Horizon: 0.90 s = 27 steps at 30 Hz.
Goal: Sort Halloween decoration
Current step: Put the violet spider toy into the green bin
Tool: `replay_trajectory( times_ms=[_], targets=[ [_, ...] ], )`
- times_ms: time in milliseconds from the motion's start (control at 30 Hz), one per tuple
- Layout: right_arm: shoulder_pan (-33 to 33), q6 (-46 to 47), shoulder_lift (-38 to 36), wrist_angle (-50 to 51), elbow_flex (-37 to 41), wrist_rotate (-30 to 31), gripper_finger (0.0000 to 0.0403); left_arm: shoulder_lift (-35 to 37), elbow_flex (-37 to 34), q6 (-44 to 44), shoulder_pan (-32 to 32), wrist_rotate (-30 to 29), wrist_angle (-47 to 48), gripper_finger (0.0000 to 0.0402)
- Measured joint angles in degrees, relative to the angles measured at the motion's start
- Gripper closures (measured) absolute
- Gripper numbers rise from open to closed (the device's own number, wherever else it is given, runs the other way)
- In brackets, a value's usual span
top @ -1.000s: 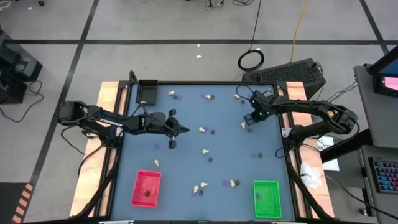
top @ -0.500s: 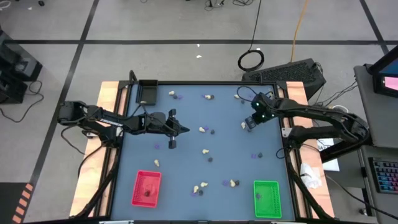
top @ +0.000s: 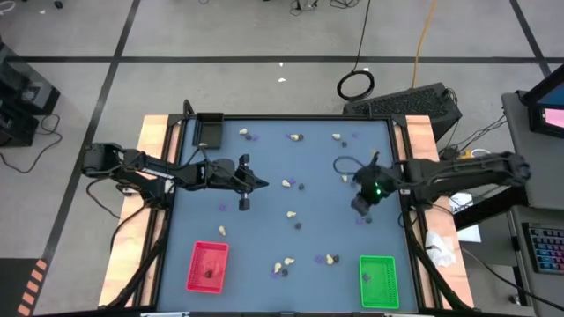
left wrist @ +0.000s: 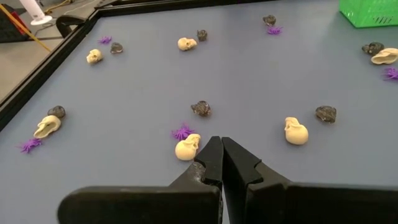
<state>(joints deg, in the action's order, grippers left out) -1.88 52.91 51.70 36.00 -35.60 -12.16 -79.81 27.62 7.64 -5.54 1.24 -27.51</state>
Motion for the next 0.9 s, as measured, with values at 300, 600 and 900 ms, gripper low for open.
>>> replay_trajectory(
  times_ms=[300, 600, 900],
  targets=[
    [-22.25, 20.63, 6.79, 0.61, -6.66, 2.89, 0.0403, 0.0, 0.0, 0.02, -0.02, 0.0, 0.26, 0.0402],
    [-36.91, 43.15, 17.25, -2.55, -9.65, -5.75, 0.0403, 0.0, 0.0, 0.17, 0.0, 0.0, 0.72, 0.0402],
    [-42.96, 48.76, 23.97, -6.0, -9.68, -6.75, 0.0403, 0.01, 0.0, 0.23, 0.0, 0.0, 0.63, 0.0402]
  ],
)
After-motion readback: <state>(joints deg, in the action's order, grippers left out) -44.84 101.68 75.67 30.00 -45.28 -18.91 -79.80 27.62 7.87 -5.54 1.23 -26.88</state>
